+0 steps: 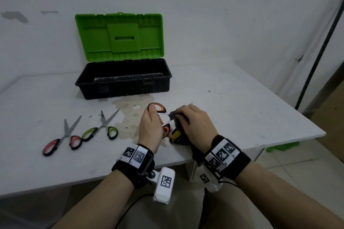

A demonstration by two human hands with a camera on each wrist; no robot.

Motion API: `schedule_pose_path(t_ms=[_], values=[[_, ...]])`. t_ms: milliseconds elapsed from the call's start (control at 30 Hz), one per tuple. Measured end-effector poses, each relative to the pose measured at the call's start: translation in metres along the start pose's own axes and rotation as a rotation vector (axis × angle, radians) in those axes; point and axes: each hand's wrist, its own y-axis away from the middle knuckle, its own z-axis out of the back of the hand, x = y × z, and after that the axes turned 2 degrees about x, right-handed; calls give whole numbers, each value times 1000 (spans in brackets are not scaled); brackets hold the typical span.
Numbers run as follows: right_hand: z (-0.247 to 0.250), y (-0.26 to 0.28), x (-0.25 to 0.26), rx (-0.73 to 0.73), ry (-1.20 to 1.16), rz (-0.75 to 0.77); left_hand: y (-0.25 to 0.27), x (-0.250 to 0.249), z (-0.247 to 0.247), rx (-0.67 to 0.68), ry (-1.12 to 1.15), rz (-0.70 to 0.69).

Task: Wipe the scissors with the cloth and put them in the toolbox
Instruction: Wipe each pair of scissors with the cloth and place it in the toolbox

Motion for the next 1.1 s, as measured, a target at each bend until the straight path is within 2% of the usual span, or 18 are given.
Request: schedule_pose_path(t_ms=[67,133,200,267,333,400,533,600,700,800,867,967,1100], values=[[8,-5,-9,-43,-1,-107,0,-2,3,-29,23,15],[15,-5,-12,-123,-24,-140,-2,-3,5,-44,34,37],[16,-2,-3,-123,-28,-36,-4,-3,6,-39,34,23],[9,4,11,-47,-30,78,-4,-3,3,-17,14,-6],[1,6,17,-3,-17,107,-1,-4,1,-1,-18,-37],[0,2,12,-17,20,61,-1,-3,1,4,-28,-43],[15,-15,-21,-88,-9,-152,0,-1,7,-9,-20,-29],[23,-17,-33,-134,-2,-204,0,0,10,-14,-21,-19],[29,-9,-20,-150,-3,-80,-5,1,10,-31,4,12],[23,3,-5,-27,-23,80,-4,-2,4,-29,23,2],[18,3,-6,40,-27,90,-2,-4,1,-16,35,-13],[18,-2,-21,53,14,28,-6,-5,6,-42,47,-24],[33,-18,-50,10,48,-143,-21,-8,20,-122,113,32]])
